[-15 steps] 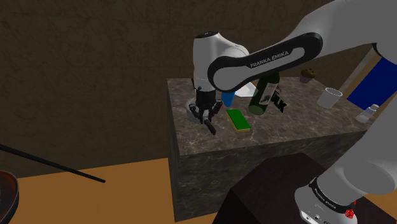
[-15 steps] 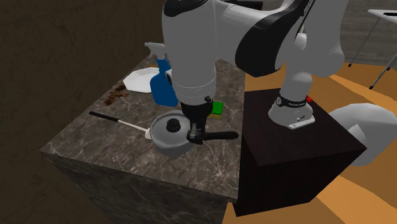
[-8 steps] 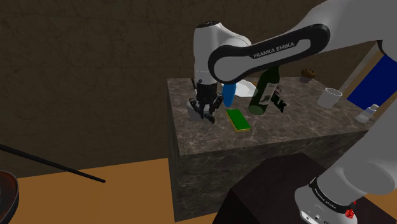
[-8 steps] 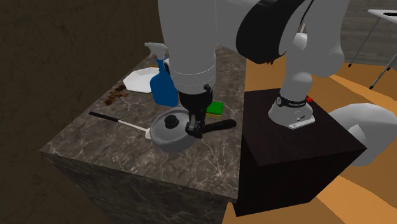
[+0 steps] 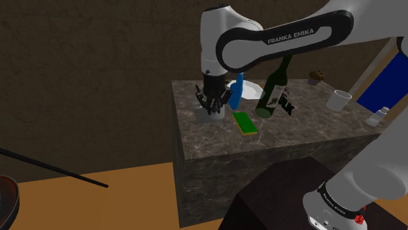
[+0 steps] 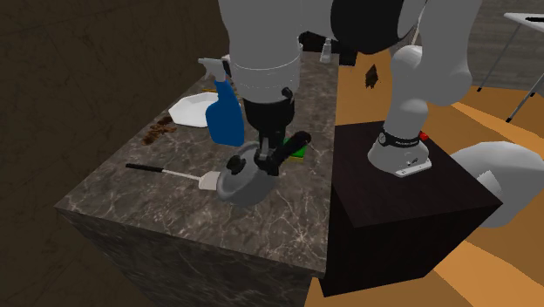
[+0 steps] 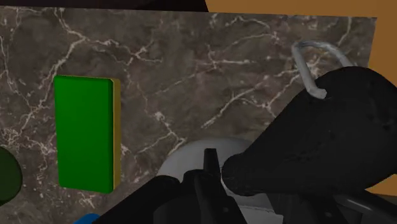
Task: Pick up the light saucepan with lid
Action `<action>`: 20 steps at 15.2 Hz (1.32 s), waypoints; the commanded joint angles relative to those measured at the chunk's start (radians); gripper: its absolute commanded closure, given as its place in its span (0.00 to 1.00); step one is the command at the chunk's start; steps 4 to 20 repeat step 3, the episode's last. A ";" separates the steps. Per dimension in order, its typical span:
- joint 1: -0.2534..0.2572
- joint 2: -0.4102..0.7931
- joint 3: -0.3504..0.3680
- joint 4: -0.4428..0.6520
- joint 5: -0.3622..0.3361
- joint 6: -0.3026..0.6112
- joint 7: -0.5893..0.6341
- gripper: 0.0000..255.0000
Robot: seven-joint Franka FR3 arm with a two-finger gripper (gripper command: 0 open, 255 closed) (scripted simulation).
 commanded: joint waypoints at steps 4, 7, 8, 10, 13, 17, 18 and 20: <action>-0.001 -0.009 0.000 0.021 0.005 -0.028 -0.005 1.00; -0.001 -0.009 0.000 0.021 0.005 -0.028 -0.005 1.00; -0.001 -0.009 0.000 0.021 0.005 -0.028 -0.005 1.00; -0.001 -0.009 0.000 0.021 0.005 -0.028 -0.005 1.00; -0.001 -0.009 0.000 0.021 0.005 -0.028 -0.005 1.00; -0.001 -0.009 0.000 0.021 0.005 -0.028 -0.005 1.00; -0.001 -0.009 0.000 0.021 0.005 -0.028 -0.005 1.00; -0.001 -0.009 0.000 0.021 0.005 -0.028 -0.005 1.00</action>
